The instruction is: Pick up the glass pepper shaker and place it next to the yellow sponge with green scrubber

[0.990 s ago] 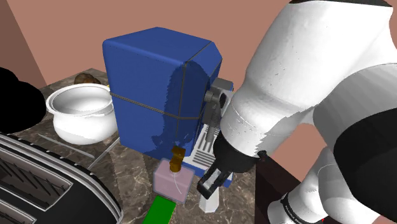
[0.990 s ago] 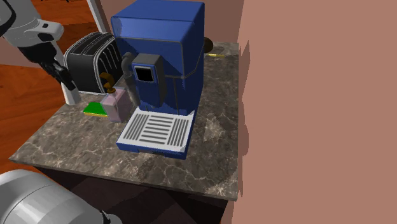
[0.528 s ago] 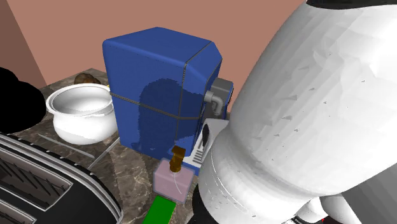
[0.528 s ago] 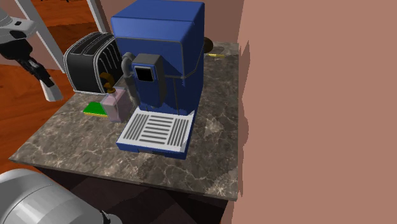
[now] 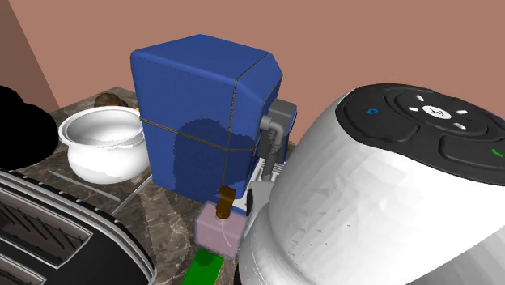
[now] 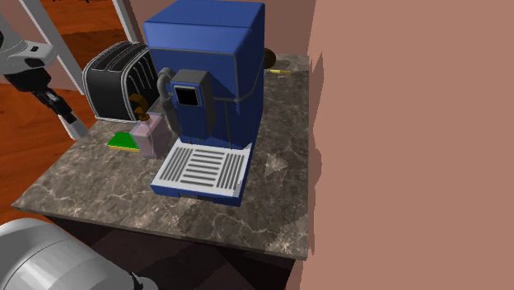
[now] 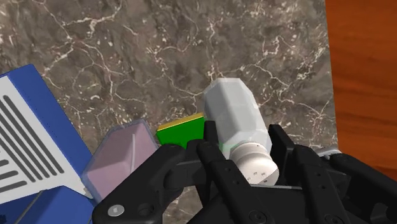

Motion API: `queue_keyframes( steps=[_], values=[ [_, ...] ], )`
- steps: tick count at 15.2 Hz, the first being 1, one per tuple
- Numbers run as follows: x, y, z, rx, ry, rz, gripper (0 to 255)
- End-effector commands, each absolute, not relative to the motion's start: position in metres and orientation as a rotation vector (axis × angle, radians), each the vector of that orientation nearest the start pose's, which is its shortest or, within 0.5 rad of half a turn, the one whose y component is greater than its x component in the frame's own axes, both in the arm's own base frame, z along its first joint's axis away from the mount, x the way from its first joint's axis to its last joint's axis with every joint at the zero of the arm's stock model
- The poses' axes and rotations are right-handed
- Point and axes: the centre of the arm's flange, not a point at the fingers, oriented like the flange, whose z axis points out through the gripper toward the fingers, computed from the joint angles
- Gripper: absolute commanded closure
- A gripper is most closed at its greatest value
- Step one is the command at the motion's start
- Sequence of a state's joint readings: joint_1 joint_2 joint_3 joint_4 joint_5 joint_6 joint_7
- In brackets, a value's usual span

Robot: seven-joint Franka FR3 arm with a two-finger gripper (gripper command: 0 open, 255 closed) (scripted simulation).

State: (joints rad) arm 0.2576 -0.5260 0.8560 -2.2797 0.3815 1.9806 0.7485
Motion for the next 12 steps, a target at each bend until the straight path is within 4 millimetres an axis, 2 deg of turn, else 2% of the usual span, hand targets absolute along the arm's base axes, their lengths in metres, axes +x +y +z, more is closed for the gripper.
queue_keyframes(
  steps=[1,12],
  values=[
    [0.151,0.434,0.477,-3.079,-0.259,-0.127,255],
    [0.151,0.434,0.419,-3.079,-0.259,-0.127,255]
  ],
)
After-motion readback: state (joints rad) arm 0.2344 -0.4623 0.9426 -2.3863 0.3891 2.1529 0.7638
